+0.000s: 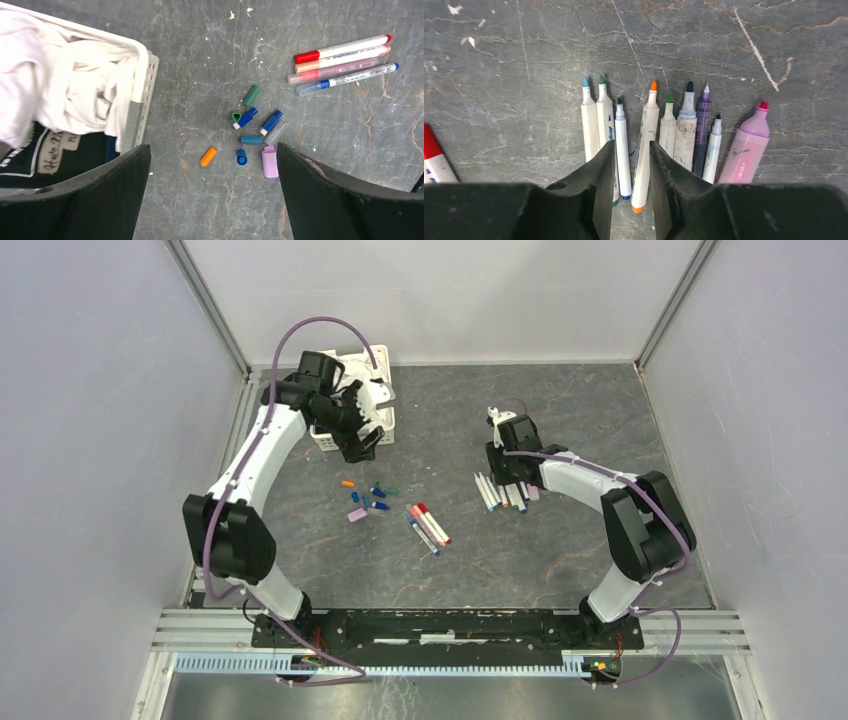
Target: Open the pen caps
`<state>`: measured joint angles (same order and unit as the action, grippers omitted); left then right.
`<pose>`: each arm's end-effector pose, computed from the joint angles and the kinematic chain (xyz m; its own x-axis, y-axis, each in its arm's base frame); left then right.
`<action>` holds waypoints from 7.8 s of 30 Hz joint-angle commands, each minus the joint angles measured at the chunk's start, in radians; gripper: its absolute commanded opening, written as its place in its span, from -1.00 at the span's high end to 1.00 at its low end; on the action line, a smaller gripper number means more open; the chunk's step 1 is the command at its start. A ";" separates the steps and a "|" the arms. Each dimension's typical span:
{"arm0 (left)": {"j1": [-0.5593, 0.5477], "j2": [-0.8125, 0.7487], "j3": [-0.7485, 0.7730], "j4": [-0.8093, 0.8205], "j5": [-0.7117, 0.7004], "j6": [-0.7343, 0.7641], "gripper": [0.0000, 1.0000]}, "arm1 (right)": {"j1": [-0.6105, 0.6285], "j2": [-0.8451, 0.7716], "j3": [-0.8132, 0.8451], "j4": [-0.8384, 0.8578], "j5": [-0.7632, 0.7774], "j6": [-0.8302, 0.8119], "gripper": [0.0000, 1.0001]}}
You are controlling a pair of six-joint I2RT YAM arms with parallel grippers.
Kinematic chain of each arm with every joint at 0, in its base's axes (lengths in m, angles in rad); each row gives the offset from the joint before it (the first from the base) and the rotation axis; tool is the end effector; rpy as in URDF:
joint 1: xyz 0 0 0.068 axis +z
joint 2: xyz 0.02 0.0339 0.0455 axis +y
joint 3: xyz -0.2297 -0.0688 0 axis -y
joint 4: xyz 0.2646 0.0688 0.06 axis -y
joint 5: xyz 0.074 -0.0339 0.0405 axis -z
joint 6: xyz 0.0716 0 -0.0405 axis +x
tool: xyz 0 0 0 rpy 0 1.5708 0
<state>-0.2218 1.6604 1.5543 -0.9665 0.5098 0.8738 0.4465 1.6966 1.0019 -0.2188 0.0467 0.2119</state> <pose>0.3584 -0.1166 0.2540 -0.2284 0.7376 -0.6354 0.9263 0.3655 0.0912 0.3437 0.1608 0.1029 -0.7834 -0.1421 -0.6051 -0.2464 0.9648 0.0924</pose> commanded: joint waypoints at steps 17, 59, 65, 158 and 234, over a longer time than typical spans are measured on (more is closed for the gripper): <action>0.004 -0.208 0.014 0.063 -0.011 -0.223 -1.00 | 0.415 -0.041 -0.009 0.082 -0.031 0.012 0.28; -0.004 -0.151 0.006 -0.068 0.069 -0.118 -1.00 | 0.465 0.016 0.008 0.068 0.027 0.010 0.39; -0.004 -0.158 -0.008 -0.068 0.076 -0.112 -1.00 | 0.464 0.060 0.001 0.074 0.041 0.001 0.39; -0.287 -0.152 -0.263 -0.185 0.188 0.311 -0.67 | 0.268 -0.174 0.050 0.025 -0.943 -0.042 1.00; -0.087 0.066 -0.208 0.262 -0.072 -0.057 -0.42 | 0.019 -0.002 0.028 -0.034 0.100 0.004 0.52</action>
<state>-0.3061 1.7851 1.2747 -0.6739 0.4179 0.8944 0.4629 1.7290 1.0523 -0.2806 0.0887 0.2146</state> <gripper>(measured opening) 0.637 0.228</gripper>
